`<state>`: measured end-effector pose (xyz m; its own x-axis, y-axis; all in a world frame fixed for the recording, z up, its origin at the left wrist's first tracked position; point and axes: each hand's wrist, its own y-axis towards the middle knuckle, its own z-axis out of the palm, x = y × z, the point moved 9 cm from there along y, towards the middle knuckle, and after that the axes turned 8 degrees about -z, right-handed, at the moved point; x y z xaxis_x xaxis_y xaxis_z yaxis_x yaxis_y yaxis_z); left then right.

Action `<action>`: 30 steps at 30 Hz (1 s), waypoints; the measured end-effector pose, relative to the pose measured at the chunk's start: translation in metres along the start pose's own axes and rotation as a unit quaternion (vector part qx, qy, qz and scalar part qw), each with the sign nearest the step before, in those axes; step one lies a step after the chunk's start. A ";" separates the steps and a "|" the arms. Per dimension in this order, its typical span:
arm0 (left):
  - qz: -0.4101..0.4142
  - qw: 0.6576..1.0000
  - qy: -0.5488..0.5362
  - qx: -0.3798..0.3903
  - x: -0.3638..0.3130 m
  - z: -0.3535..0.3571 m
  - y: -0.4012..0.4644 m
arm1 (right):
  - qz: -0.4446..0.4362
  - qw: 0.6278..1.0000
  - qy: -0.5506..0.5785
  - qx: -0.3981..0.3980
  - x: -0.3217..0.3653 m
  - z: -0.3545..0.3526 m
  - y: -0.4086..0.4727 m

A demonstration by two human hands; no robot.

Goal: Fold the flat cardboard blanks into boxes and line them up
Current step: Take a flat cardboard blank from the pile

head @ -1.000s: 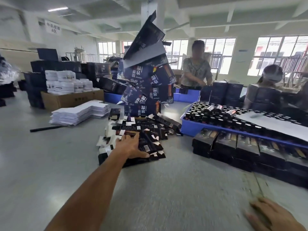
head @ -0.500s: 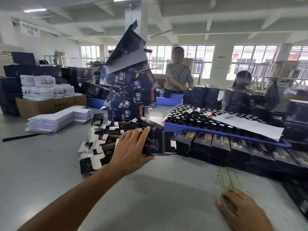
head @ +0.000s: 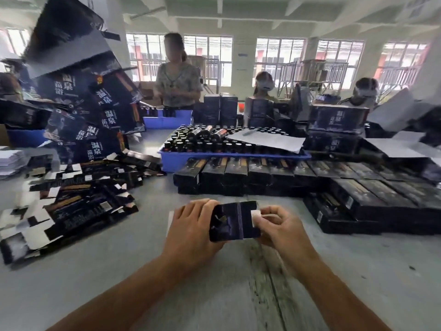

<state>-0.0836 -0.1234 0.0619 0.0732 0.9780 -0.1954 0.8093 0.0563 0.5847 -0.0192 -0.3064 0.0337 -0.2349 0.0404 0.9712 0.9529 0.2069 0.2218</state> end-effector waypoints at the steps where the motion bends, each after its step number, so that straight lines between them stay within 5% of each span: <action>1: 0.016 1.000 -0.003 -0.008 -0.005 0.004 -0.002 | -0.017 0.999 -0.023 -0.018 0.001 -0.003 -0.001; 9: 0.110 0.993 0.009 -0.032 -0.008 0.008 -0.015 | -0.100 0.988 -0.111 -0.038 -0.003 0.003 -0.010; 19: 0.190 0.980 0.049 -0.013 -0.022 0.004 -0.020 | -0.138 0.989 -0.056 0.005 -0.004 0.021 -0.013; 30: 0.198 0.980 0.019 -0.027 -0.027 -0.008 -0.020 | -0.201 0.974 -0.102 -0.017 0.013 0.025 -0.022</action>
<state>-0.1067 -0.1494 0.0617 0.3530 0.9319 0.0836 0.6896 -0.3195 0.6498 -0.0476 -0.2863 0.0398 -0.6197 0.1575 0.7689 0.7815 0.2143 0.5860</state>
